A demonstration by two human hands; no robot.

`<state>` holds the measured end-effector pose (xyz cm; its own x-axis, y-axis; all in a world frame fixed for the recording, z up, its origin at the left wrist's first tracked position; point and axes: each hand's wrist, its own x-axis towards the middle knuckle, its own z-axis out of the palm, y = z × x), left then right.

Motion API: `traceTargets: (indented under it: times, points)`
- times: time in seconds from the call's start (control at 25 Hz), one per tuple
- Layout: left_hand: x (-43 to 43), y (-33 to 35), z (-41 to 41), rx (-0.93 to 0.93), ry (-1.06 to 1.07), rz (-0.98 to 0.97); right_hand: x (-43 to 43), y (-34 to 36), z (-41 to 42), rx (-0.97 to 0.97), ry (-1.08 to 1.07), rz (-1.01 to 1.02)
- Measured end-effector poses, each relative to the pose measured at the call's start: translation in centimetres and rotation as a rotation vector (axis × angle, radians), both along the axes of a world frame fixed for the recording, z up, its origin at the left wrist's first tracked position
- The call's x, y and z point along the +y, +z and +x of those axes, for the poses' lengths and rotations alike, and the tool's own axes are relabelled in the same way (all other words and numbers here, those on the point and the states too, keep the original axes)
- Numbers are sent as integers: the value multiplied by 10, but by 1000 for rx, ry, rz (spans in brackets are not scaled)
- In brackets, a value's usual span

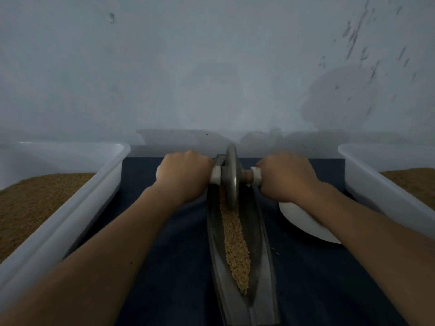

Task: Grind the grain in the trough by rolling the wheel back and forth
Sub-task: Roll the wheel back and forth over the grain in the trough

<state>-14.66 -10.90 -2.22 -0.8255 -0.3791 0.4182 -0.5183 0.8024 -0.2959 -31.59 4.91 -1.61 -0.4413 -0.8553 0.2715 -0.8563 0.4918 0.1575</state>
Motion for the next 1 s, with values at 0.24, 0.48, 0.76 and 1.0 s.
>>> traceTargets:
  times: [0.24, 0.48, 0.76, 1.0]
  points:
    - [30, -10, 30, 35, -11, -28, 33, -1, 29, 24, 23, -31]
    - [75, -15, 68, 60, 53, 8, 95, 13, 61, -245, 188, -76]
    - [75, -27, 74, 268, 175, 281, 182, 20, 55, -201, -370, -53]
    - [67, -26, 83, 450, 184, 590, 172, -12, 46, -202, -444, 253]
